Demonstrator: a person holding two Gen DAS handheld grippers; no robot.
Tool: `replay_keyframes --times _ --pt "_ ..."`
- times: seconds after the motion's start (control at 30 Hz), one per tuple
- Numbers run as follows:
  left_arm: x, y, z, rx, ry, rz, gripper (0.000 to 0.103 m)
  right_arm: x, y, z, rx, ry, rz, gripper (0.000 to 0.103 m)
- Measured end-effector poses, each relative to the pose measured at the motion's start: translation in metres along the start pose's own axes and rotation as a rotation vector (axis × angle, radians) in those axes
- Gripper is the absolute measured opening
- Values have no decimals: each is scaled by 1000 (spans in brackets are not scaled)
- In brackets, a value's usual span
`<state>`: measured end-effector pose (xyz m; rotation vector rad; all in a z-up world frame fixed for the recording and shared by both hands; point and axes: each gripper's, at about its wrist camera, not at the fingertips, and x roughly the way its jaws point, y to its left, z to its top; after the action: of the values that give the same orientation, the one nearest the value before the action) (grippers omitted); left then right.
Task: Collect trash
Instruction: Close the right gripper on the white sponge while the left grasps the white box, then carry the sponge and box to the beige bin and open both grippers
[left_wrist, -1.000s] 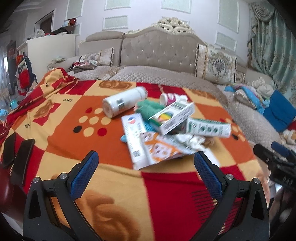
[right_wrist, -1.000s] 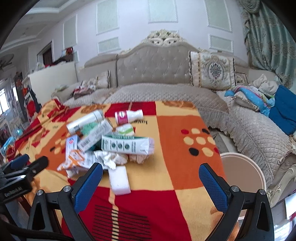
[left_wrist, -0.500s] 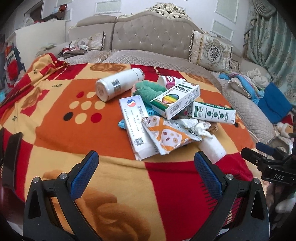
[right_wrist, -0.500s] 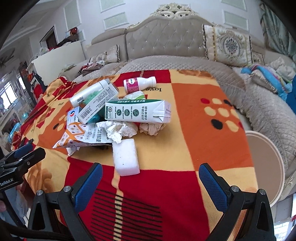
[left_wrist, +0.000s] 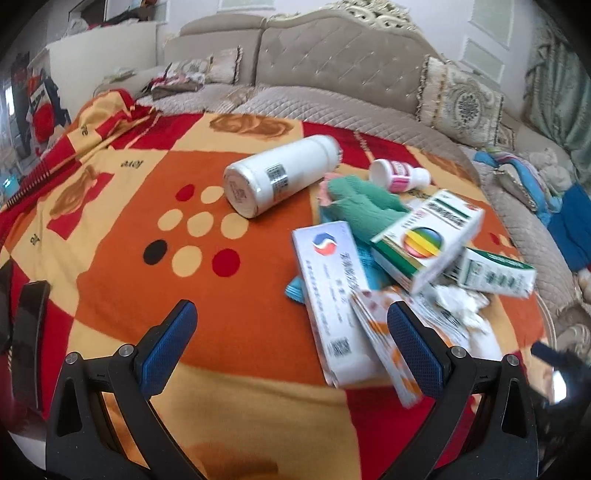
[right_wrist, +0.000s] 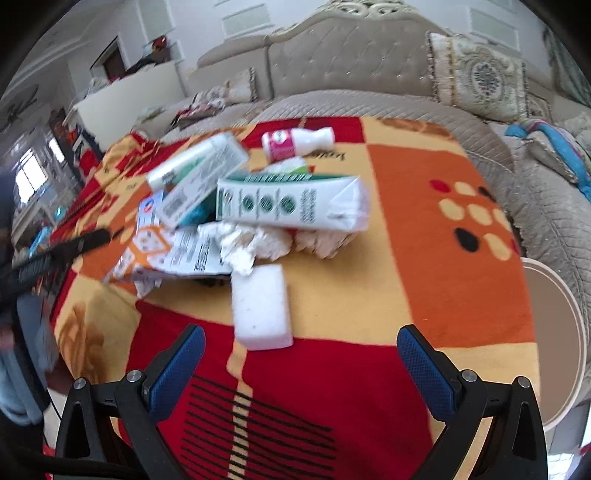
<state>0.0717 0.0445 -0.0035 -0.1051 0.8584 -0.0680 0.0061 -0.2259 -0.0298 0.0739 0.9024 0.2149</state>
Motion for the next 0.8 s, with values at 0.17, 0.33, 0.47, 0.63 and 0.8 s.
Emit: replay_keyframes --times 0.17,0.33,0.47,0.63,0.8 --pt "24 -2 8 -14 36 -7 98 16 6 5 -10 14 24 101" --pt "43 -8 17 -27 73 -25 89 27 14 10 -25 20 40 97" --pt "49 -19 18 -3 96 -48 83 34 18 11 -42 22 32 91" --pt "51 -19 14 14 129 -43 54 43 15 7 -25 38 40 52" --pt "28 -2 11 -9 107 -50 53 33 11 -2 -32 29 58 40"
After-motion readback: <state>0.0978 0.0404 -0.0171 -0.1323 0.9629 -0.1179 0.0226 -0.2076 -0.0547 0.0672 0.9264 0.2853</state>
